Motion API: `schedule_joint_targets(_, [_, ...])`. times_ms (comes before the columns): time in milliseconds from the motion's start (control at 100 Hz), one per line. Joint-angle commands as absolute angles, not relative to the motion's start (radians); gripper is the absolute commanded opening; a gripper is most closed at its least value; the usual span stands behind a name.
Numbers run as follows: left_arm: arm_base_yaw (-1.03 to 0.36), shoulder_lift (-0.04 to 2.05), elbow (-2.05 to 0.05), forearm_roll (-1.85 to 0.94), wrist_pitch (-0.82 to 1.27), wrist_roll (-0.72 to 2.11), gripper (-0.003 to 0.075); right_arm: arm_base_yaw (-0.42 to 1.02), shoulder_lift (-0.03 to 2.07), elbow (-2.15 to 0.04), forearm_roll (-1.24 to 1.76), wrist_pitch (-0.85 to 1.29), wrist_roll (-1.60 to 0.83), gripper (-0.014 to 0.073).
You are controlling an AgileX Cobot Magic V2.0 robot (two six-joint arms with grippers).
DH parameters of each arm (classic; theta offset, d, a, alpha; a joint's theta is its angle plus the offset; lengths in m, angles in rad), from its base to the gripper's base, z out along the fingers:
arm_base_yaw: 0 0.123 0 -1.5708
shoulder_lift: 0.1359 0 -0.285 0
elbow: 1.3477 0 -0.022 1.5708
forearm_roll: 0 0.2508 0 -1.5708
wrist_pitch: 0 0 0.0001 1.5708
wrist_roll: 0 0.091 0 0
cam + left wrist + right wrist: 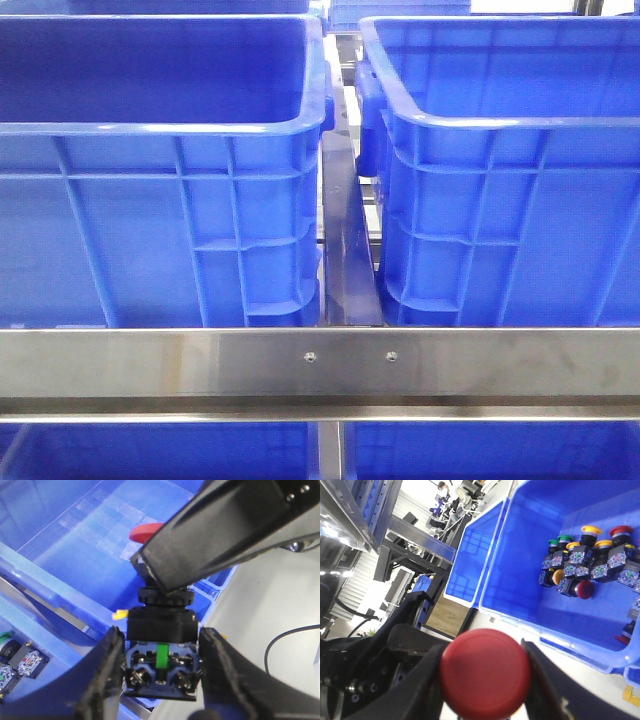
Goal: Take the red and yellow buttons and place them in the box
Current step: 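Pass the red button from the left gripper into the right gripper, then carry the red button with the right gripper over the empty bin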
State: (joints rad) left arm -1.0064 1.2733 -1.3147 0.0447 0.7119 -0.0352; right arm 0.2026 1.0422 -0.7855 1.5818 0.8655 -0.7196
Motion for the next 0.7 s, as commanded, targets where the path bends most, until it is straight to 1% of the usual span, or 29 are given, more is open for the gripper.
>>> schedule_joint_targets(0, [-1.013, 1.246, -1.347, 0.045, 0.648, -0.037, -0.0019, 0.205, 1.03, -0.822, 1.65, 0.89, -0.736, 0.0137])
schedule_joint_targets(120, [-1.013, 1.246, -1.347, 0.045, 0.648, -0.039, -0.0011, 0.205, 1.03, -0.822, 1.65, 0.89, -0.736, 0.0128])
schedule_joint_targets(190, [-1.013, 1.246, -1.347, 0.045, 0.648, -0.039, 0.0049, 0.205, 1.03, -0.822, 1.65, 0.89, -0.736, 0.0128])
schedule_joint_targets(260, [-1.013, 1.246, -1.347, 0.045, 0.648, -0.039, 0.0158, 0.205, 1.03, -0.822, 1.65, 0.89, -0.736, 0.0128])
schedule_joint_targets(310, [-1.013, 1.246, -1.347, 0.045, 0.648, -0.039, 0.0272, 0.205, 1.03, -0.822, 1.65, 0.89, -0.736, 0.0128])
schedule_joint_targets(330, [-1.013, 1.246, -1.347, 0.045, 0.648, -0.039, 0.03, 0.205, 1.03, -0.822, 1.65, 0.89, -0.736, 0.0128])
schedule_joint_targets(380, [-1.013, 1.246, -1.347, 0.045, 0.648, -0.041, 0.0406, 0.205, 1.03, -0.822, 1.65, 0.89, -0.736, 0.0128])
schedule_joint_targets(450, [-1.013, 1.246, -1.347, 0.045, 0.648, -0.041, 0.0491, 0.205, 1.03, -0.822, 1.65, 0.885, -0.739, 0.0127])
schedule_joint_targets(500, [-1.013, 1.246, -1.347, 0.045, 0.648, -0.041, 0.0512, 0.204, 1.029, -0.822, 1.65, 0.879, -0.744, 0.0127])
schedule_joint_targets(690, [-1.009, 1.246, -1.347, 0.045, 0.648, -0.043, 0.0514, 0.204, 1.029, -0.822, 1.65, 0.827, -0.76, 0.0127])
